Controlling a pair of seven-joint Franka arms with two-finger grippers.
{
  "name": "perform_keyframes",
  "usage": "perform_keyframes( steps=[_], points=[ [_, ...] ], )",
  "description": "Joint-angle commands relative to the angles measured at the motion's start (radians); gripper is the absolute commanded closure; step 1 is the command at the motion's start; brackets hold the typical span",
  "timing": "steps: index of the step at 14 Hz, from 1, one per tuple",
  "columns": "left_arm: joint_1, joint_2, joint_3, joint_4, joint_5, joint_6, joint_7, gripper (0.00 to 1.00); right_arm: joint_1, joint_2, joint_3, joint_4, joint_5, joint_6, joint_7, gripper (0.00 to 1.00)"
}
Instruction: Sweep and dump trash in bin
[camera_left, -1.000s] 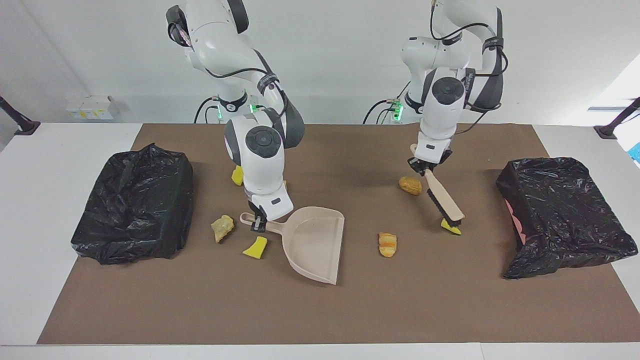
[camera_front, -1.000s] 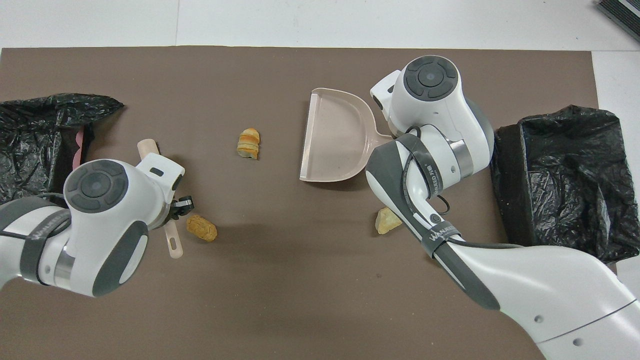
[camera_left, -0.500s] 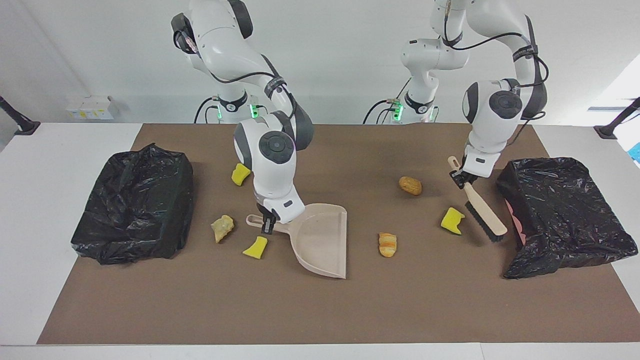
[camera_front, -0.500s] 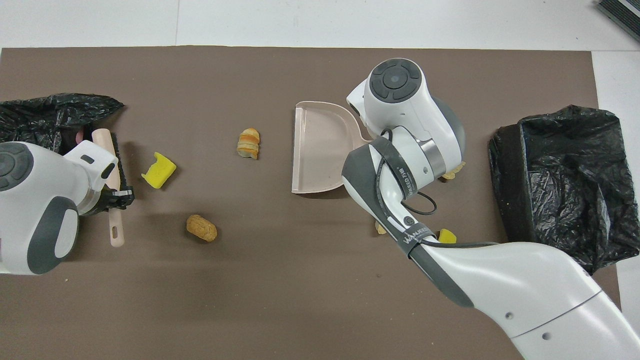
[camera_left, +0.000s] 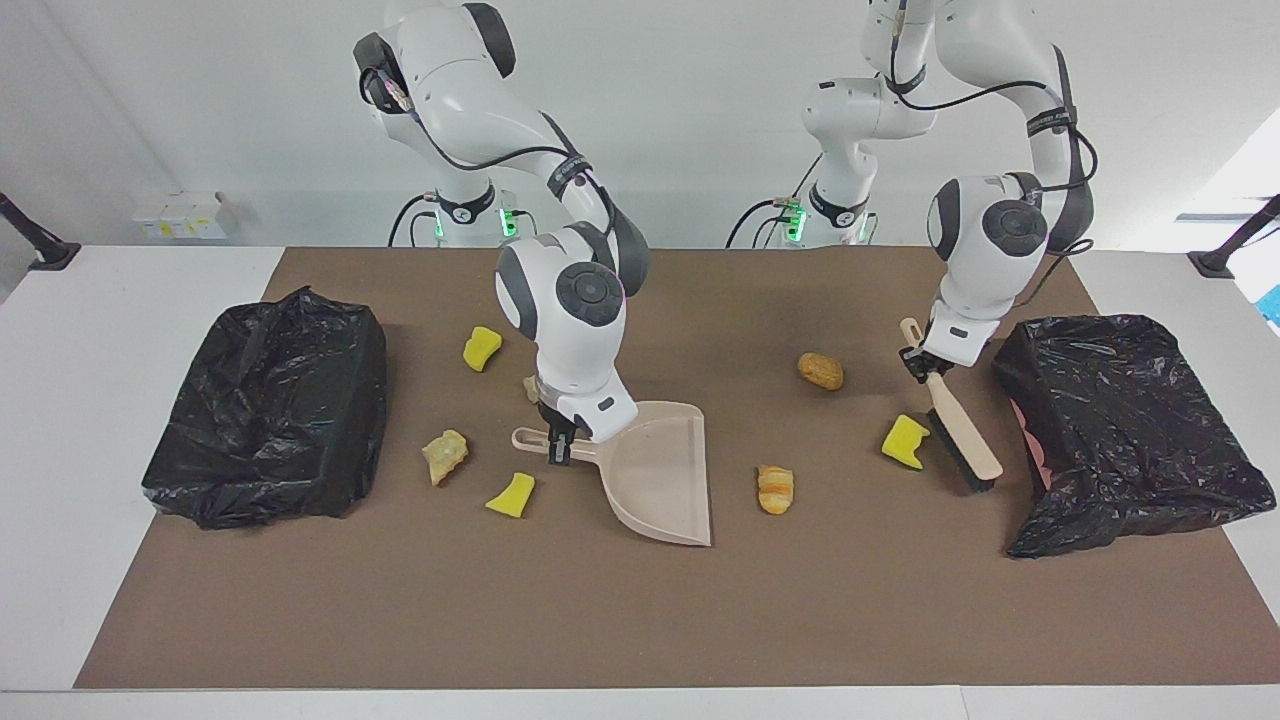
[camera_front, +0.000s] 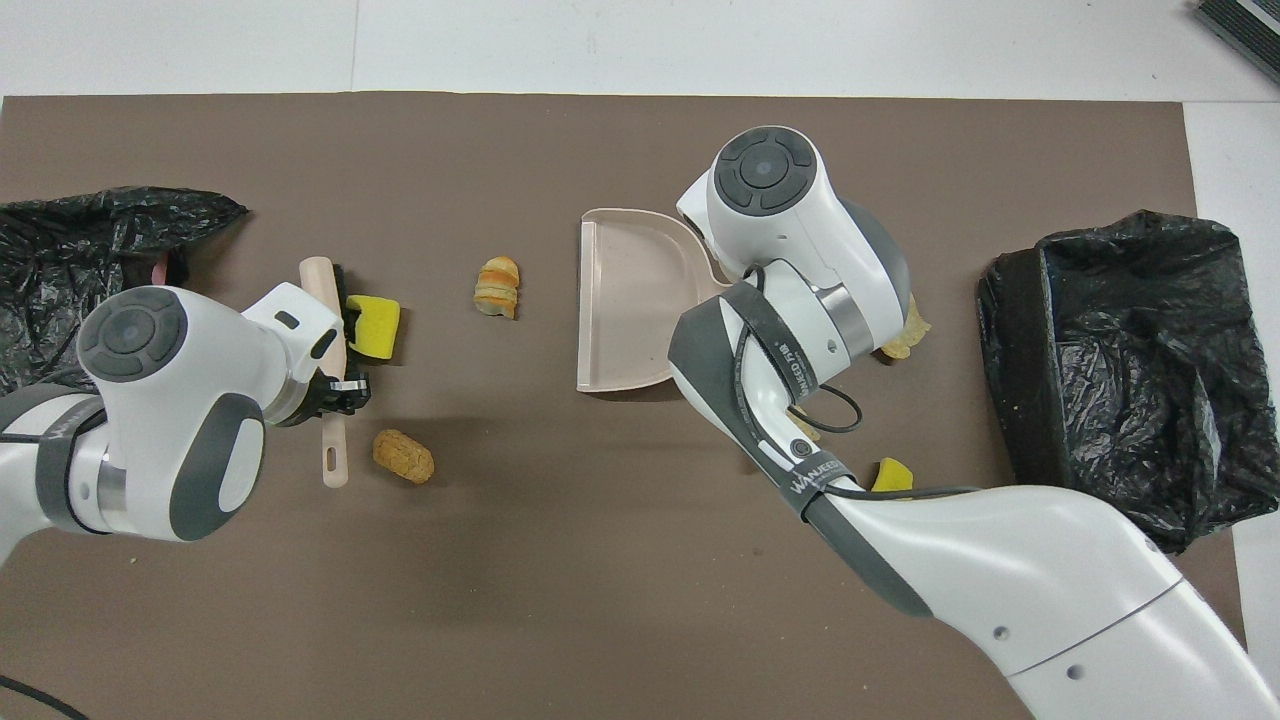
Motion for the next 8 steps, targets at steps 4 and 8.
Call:
perform_keyframes(
  steps=[4,8],
  points=[
    [-0.133,0.095,0.010,0.105,-0.094,0.028,-0.012,1.00,-0.011,0.011,0.015,0.013,-0.021,0.007,-0.022,1.00],
    [-0.231,0.099,0.010,0.102,-0.123,0.056,-0.019,1.00,-0.011,0.002,0.015,-0.010,-0.016,0.015,-0.016,1.00]
  ],
)
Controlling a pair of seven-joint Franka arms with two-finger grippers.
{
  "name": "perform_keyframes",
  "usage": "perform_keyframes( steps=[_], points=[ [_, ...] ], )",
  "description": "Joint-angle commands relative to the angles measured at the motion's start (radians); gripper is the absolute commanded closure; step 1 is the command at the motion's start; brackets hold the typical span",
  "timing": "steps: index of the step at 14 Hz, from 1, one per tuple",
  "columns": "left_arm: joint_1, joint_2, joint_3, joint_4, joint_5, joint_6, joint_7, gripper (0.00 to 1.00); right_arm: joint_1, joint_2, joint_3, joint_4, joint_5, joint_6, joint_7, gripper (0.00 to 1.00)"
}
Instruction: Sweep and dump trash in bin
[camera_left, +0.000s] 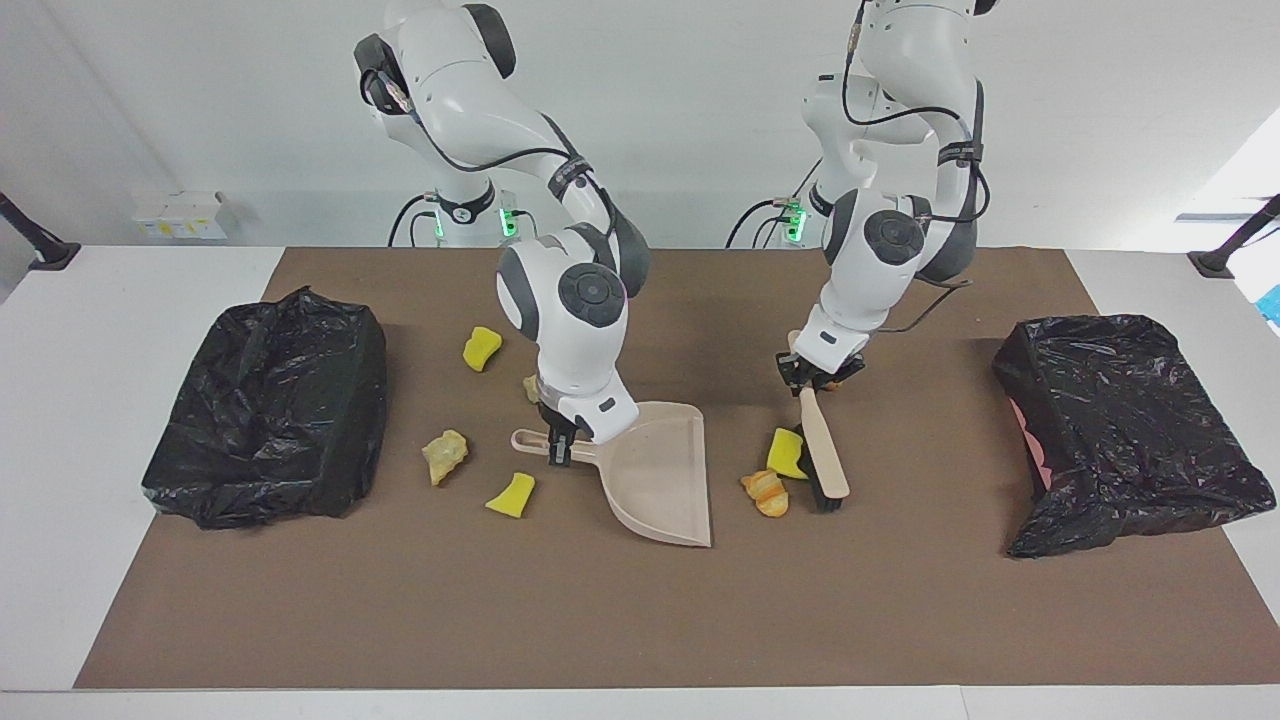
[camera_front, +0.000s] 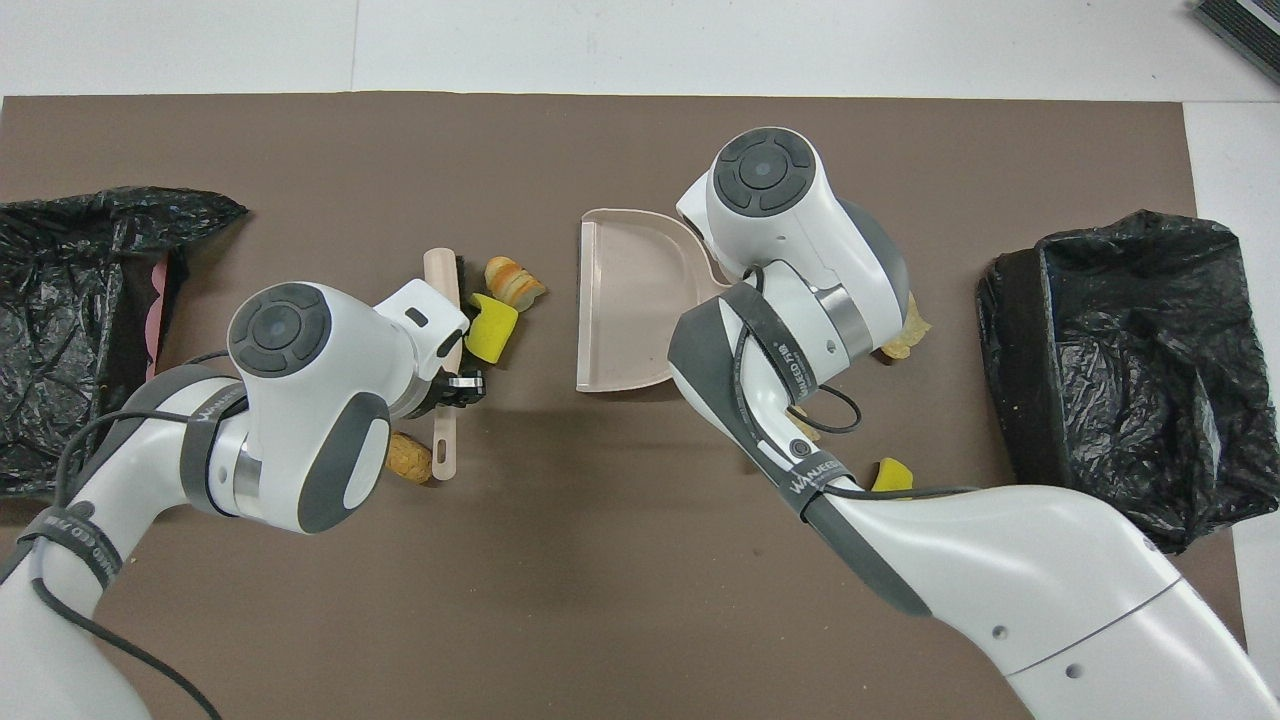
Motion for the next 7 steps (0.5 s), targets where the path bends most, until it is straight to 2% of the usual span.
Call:
perform_keyframes(
  steps=[1,7],
  points=[
    [-0.076,0.011,0.014,0.013,-0.021,0.018,-0.017,1.00,-0.011,0.001,0.015,-0.007,-0.014,0.012,-0.013,1.00],
    [-0.236,0.007,0.013,0.020,-0.071,0.081,-0.092,1.00,-0.012,0.001,0.015,-0.007,-0.009,0.012,-0.010,1.00]
  ],
)
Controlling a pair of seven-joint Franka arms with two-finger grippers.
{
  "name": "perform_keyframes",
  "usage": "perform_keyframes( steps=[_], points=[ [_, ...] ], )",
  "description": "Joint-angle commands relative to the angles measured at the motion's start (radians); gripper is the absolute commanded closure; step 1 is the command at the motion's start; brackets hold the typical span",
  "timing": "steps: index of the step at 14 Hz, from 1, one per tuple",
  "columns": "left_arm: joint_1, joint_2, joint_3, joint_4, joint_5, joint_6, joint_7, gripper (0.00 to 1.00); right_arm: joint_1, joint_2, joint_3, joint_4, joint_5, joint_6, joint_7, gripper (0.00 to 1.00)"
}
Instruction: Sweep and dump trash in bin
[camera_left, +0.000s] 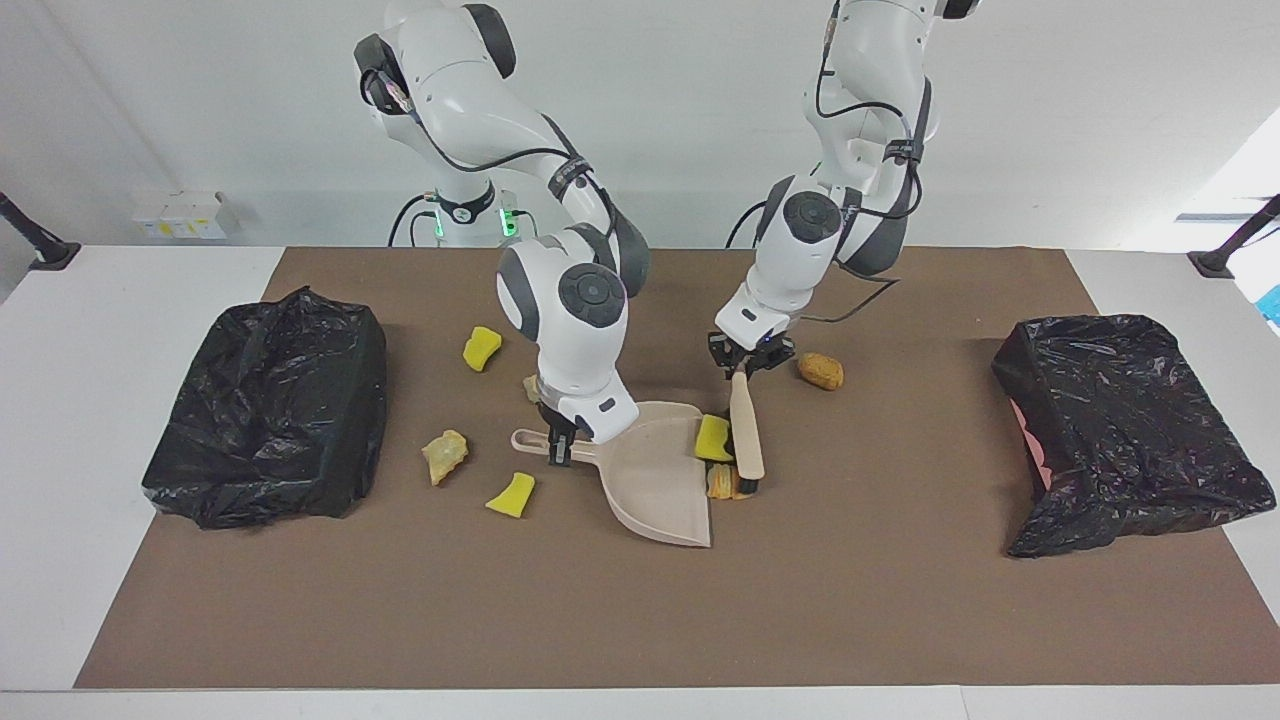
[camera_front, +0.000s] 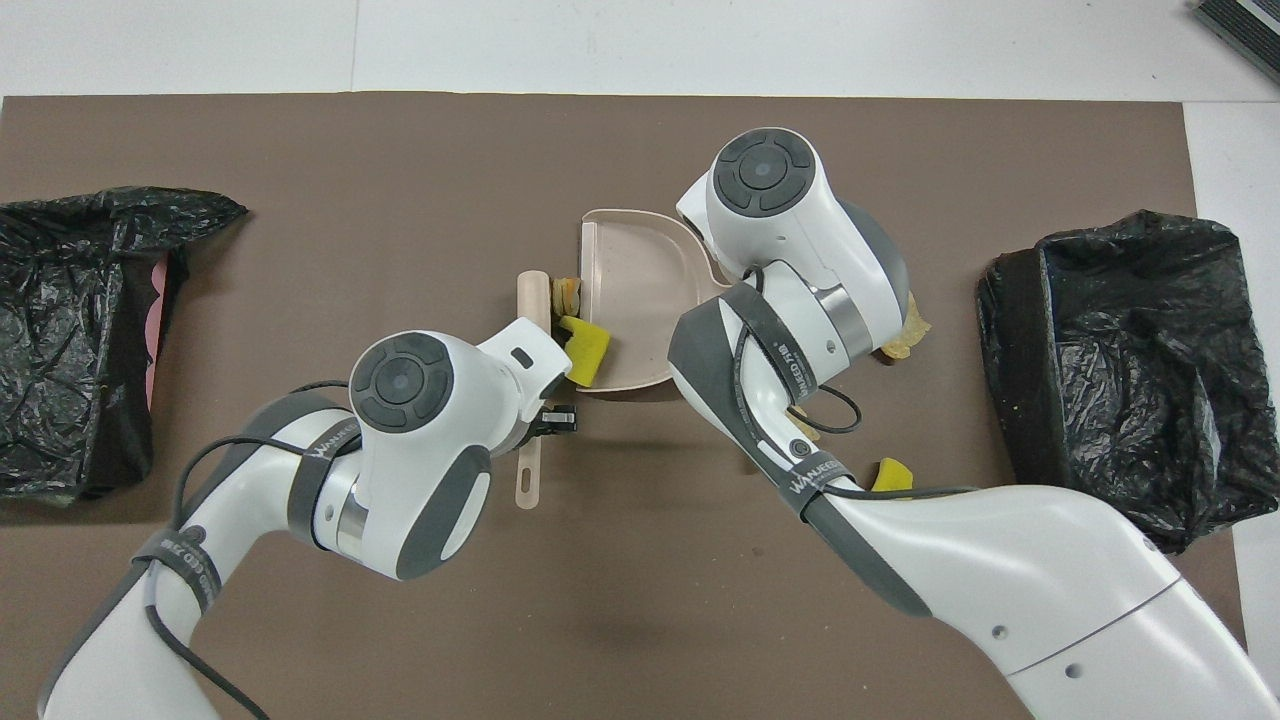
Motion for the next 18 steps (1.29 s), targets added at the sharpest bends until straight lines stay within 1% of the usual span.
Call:
perform_keyframes(
  steps=[1,2,4,6,9,12,15,17,18],
  points=[
    [-0.075,0.004,0.007,0.022,-0.021,0.024,-0.044,1.00,-0.012,0.001,0.015,-0.007,-0.009,0.012,-0.010,1.00],
    [-0.084,0.004,-0.005,0.039,-0.021,0.022,-0.066,1.00,-0.012,0.001,0.015,-0.007,-0.009,0.012,-0.004,1.00],
    [-0.106,0.008,-0.013,0.103,-0.024,-0.014,-0.122,1.00,-0.012,0.001,0.015,-0.007,-0.009,0.012,-0.002,1.00],
    [-0.097,0.001,-0.009,0.137,-0.026,-0.079,-0.193,1.00,-0.012,0.001,0.015,-0.005,-0.012,0.012,-0.002,1.00],
    [-0.062,-0.045,0.015,0.135,-0.024,-0.230,-0.257,1.00,-0.015,0.001,0.015,-0.007,-0.017,0.014,-0.002,1.00],
    [-0.012,-0.064,0.017,0.129,-0.010,-0.379,-0.432,1.00,-0.018,-0.001,0.015,-0.008,-0.020,0.012,-0.005,1.00],
    [0.000,-0.087,0.015,0.125,0.069,-0.534,-0.631,1.00,-0.020,-0.010,0.015,-0.034,-0.023,0.024,-0.057,1.00],
    [0.001,-0.108,0.015,0.116,0.083,-0.649,-0.672,1.00,-0.020,-0.024,0.015,-0.062,-0.024,0.040,-0.114,1.00],
    [0.021,-0.125,0.015,0.091,0.083,-0.688,-0.690,1.00,-0.018,-0.025,0.015,-0.071,-0.023,0.064,-0.137,1.00]
  ],
)
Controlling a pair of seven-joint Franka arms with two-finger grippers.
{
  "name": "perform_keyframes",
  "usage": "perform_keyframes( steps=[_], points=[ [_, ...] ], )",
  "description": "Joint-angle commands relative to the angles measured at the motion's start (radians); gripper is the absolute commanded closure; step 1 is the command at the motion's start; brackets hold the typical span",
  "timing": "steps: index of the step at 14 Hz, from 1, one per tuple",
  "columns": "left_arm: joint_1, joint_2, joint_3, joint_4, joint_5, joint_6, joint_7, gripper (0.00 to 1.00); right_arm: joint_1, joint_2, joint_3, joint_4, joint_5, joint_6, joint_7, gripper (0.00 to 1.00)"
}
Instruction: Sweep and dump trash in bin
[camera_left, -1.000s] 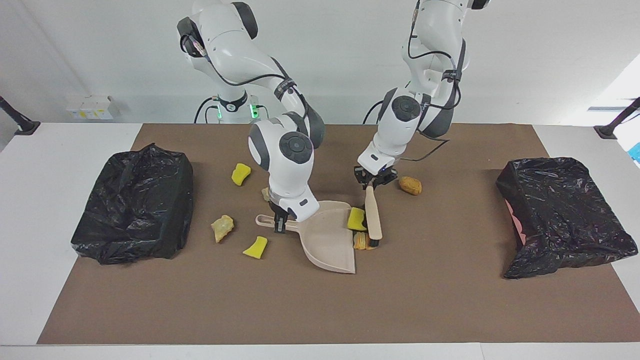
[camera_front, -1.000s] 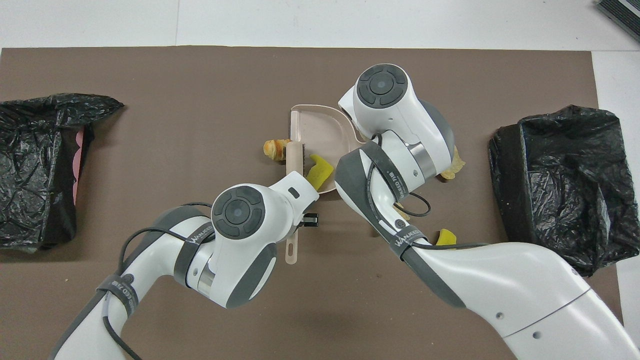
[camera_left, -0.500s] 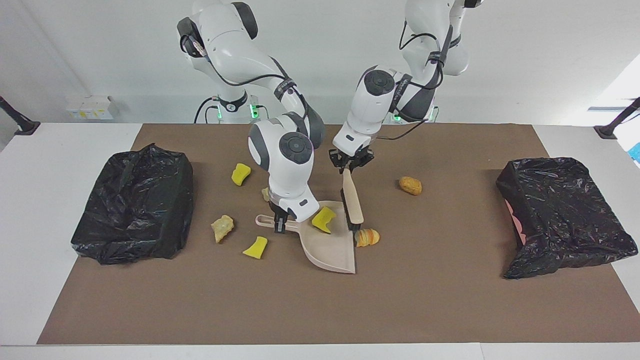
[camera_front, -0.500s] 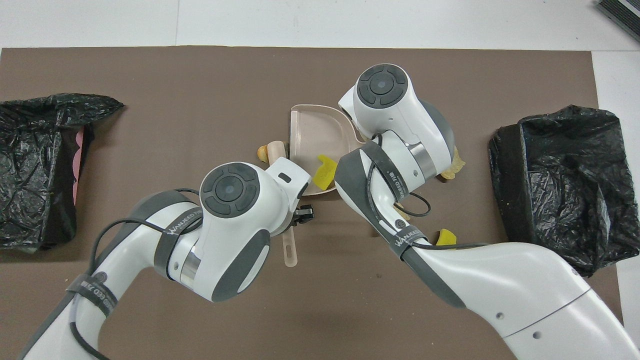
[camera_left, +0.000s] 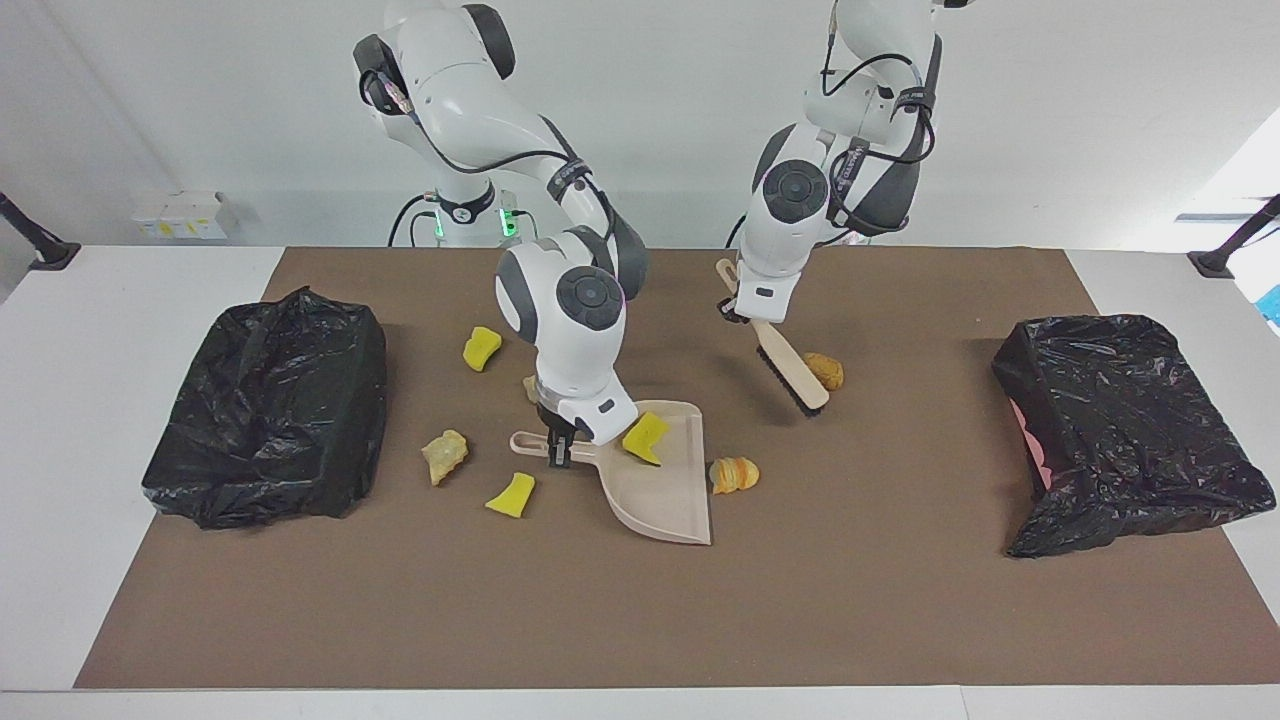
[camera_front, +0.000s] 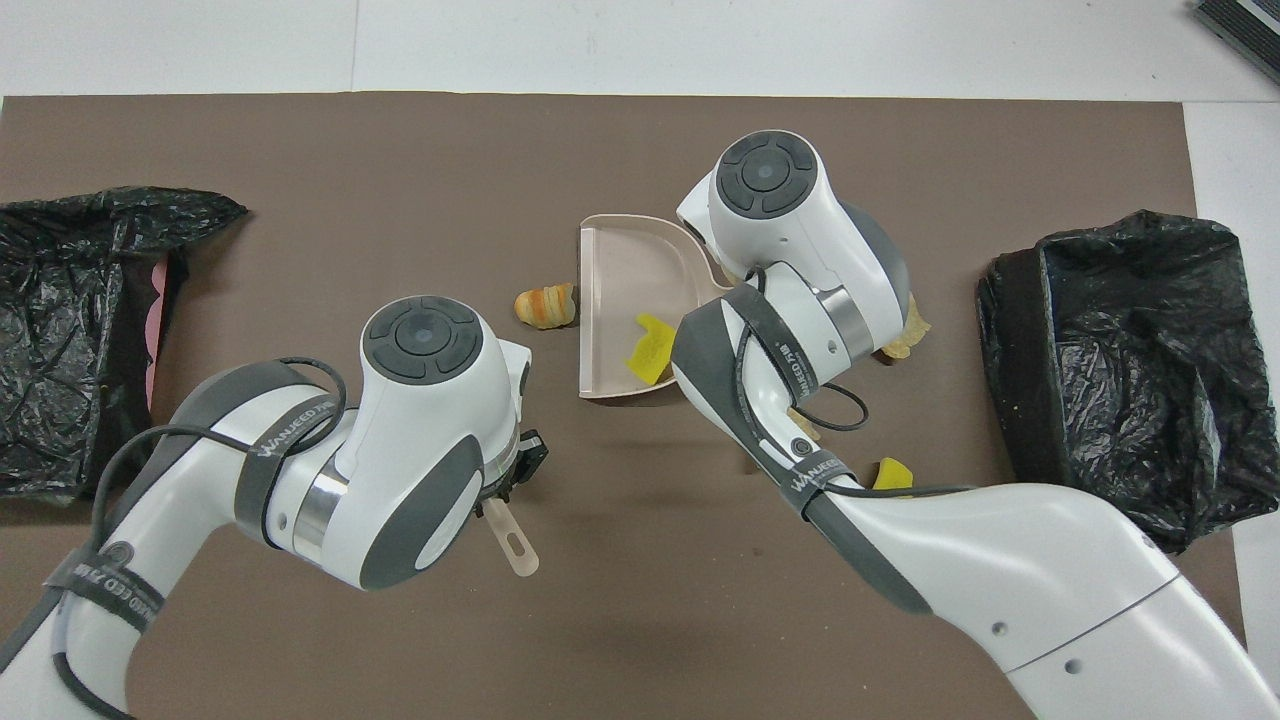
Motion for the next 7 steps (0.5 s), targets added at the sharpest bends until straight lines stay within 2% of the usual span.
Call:
perform_keyframes(
  steps=[1,3,5,7],
  points=[
    [0.037,-0.075,-0.006,-0.079,0.020,-0.082,-0.093,1.00,-0.013,-0.026,0.015,-0.056,-0.023,0.046,-0.073,1.00],
    [0.054,-0.150,-0.006,-0.212,0.021,-0.056,-0.126,1.00,-0.013,-0.026,0.015,-0.056,-0.023,0.048,-0.080,1.00],
    [0.059,-0.200,-0.006,-0.321,0.020,0.075,-0.121,1.00,-0.013,-0.026,0.015,-0.056,-0.023,0.049,-0.083,1.00],
    [0.059,-0.178,-0.006,-0.345,0.020,0.186,-0.115,1.00,-0.013,-0.026,0.015,-0.054,-0.023,0.051,-0.082,1.00]
  ],
)
